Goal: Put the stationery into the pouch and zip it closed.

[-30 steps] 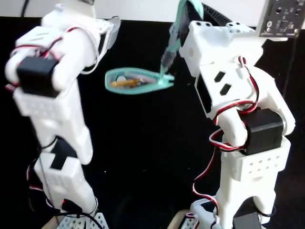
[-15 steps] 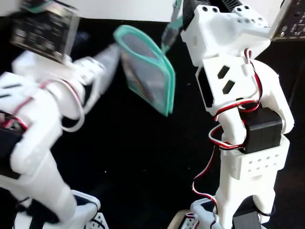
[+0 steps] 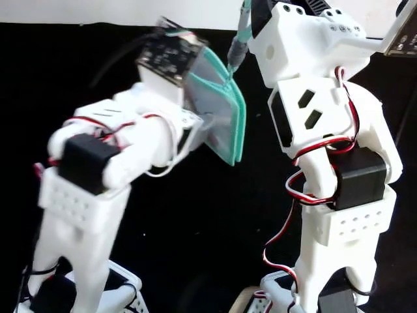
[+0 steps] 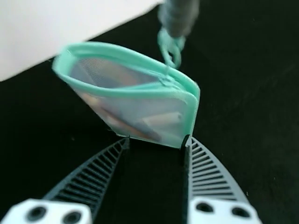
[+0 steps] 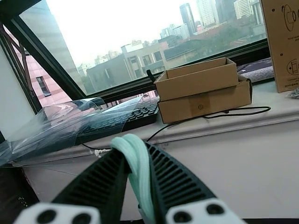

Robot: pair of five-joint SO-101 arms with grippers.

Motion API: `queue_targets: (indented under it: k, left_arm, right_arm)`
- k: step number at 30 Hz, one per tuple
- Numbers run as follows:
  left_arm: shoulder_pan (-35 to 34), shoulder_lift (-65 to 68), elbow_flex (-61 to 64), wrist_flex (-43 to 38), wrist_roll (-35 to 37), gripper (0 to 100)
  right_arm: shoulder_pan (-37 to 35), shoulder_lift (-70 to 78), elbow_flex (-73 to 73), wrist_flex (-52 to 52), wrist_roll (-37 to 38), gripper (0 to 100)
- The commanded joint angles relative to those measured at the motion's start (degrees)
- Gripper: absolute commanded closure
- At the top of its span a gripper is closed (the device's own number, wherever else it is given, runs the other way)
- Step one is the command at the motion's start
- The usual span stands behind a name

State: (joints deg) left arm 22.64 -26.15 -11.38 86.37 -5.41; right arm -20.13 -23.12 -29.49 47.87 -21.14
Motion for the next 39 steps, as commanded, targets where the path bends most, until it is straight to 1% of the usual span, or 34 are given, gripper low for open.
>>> queue_targets:
  k: [1, 4, 8, 13, 17, 20, 31, 36, 39]
  left_arm:
    - [3.74, -1.36, 3.12, -4.4, 2.99, 80]
    - [5.41, -1.1, 5.58, -9.05, 9.76, 80]
    - [5.41, -0.92, 9.01, -14.51, 15.91, 80]
    - [5.23, -0.92, 14.2, -20.66, 20.75, 80]
    - [5.05, -0.92, 18.24, -28.31, 22.15, 80]
    - [5.32, -0.92, 19.03, -31.56, 22.42, 80]
    - [4.62, 1.1, 19.74, -35.08, 22.24, 80]
    - [-0.75, 8.4, 21.14, -39.74, 22.42, 80]
    - [-2.51, 10.77, 20.7, -40.18, 22.33, 83]
  right_arm:
    - [0.48, -1.54, -0.75, -1.8, -3.78, 99.3]
    - [0.66, -0.48, -2.59, -1.71, -4.04, 99.3]
    - [0.66, 2.51, -6.55, -1.45, -4.04, 99.3]
    - [0.66, 4.26, -7.87, -1.45, -4.04, 99.3]
    - [0.66, 4.35, -7.87, -1.45, -4.04, 99.3]
    - [0.66, 4.35, -7.87, -1.45, -3.96, 99.3]
    - [0.66, 4.26, -7.87, -1.01, -3.96, 99.3]
    - [0.57, 4.18, -12.62, 4.26, -3.96, 99.3]
    - [0.57, 4.26, -16.84, 6.37, -3.96, 99.3]
